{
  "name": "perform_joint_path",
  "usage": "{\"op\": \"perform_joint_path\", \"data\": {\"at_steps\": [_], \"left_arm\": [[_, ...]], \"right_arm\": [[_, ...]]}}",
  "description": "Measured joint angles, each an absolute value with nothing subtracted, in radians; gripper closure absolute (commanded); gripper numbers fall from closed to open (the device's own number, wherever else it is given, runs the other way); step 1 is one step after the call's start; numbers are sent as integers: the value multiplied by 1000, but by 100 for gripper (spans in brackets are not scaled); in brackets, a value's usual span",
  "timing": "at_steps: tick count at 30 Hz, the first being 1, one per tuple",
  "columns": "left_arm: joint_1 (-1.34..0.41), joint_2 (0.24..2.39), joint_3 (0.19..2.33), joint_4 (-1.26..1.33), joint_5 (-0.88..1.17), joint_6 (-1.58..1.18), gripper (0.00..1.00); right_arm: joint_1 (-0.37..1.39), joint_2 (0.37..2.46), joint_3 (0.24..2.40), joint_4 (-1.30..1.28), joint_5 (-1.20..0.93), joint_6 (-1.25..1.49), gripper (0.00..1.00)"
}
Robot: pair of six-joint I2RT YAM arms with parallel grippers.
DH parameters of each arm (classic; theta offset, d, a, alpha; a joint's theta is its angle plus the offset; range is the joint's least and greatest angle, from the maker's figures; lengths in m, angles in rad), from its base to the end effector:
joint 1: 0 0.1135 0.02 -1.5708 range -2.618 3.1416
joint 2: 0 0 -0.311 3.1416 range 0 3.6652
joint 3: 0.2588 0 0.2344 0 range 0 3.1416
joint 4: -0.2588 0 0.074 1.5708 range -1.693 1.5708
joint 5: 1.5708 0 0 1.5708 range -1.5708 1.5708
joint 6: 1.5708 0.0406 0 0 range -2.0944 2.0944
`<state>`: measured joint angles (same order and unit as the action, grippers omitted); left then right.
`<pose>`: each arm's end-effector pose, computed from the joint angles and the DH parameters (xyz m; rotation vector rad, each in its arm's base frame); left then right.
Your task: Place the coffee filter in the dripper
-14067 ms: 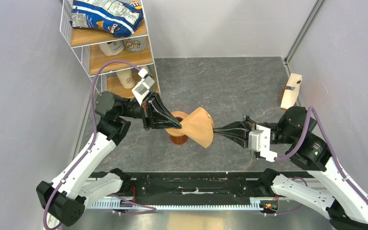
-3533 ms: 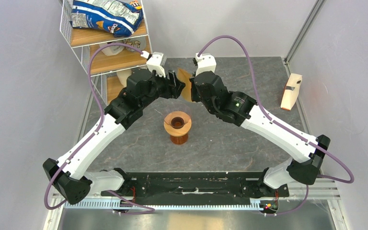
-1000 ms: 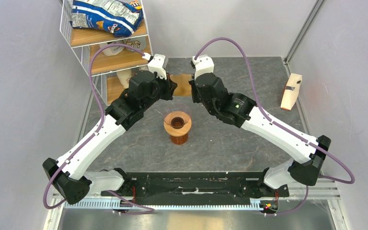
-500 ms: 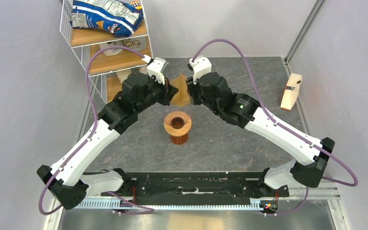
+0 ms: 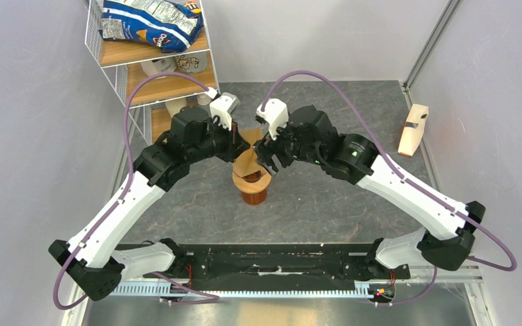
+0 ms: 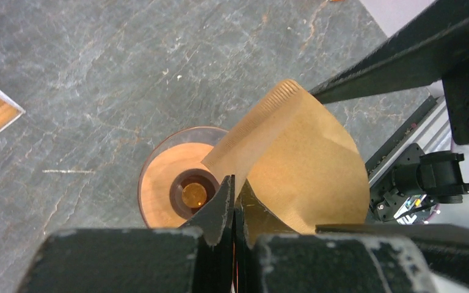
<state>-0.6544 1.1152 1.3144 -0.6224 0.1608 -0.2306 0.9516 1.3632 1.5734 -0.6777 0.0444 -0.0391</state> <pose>0.1527 -0.1253 0.4496 0.5383 1.9919 -0.7203 0.1566 0.2166 0.4721 -0.9630 1.8422 0.5221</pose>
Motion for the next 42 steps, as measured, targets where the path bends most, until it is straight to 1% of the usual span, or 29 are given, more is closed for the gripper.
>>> {"op": "perform_joint_path", "data": {"at_steps": [8, 13, 16, 19, 22, 24, 27, 28, 29, 33, 35, 38, 39, 42], "left_arm": [[-583, 1225, 1314, -665, 195, -268, 97], [-554, 1272, 1308, -680, 228, -291, 95], [-551, 1272, 1303, -680, 243, -299, 89], [-551, 1272, 1292, -679, 251, -303, 84], [-551, 1272, 1278, -679, 267, -308, 83], [-551, 1272, 1268, -679, 273, -313, 79], [-551, 1276, 1262, -679, 273, -319, 72], [-551, 1279, 1262, -679, 273, -321, 65], [-551, 1281, 1262, -679, 272, -323, 61], [-551, 1283, 1262, -680, 268, -325, 54], [-551, 1283, 1263, -680, 263, -325, 52], [-548, 1283, 1267, -691, 244, -324, 49], [-544, 1283, 1271, -696, 239, -324, 48], [-527, 1274, 1280, -706, 237, -323, 41]], "right_arm": [[949, 1464, 1573, -717, -17, -66, 14], [903, 1475, 1573, -730, -58, -65, 9], [853, 1475, 1574, -731, -113, -58, 4], [825, 1474, 1574, -731, -162, -53, 3], [819, 1472, 1574, -730, -215, -53, 3], [816, 1469, 1574, -727, -250, -53, 3], [815, 1465, 1574, -728, -296, -53, 3], [815, 1465, 1574, -728, -307, -53, 3], [815, 1465, 1574, -728, -319, -53, 3], [810, 1464, 1574, -728, -336, -53, 3], [800, 1463, 1574, -728, -338, -52, 3], [783, 1459, 1581, -729, -337, -53, 7], [780, 1456, 1584, -730, -334, -54, 9], [773, 1451, 1601, -734, -318, -63, 22]]}}
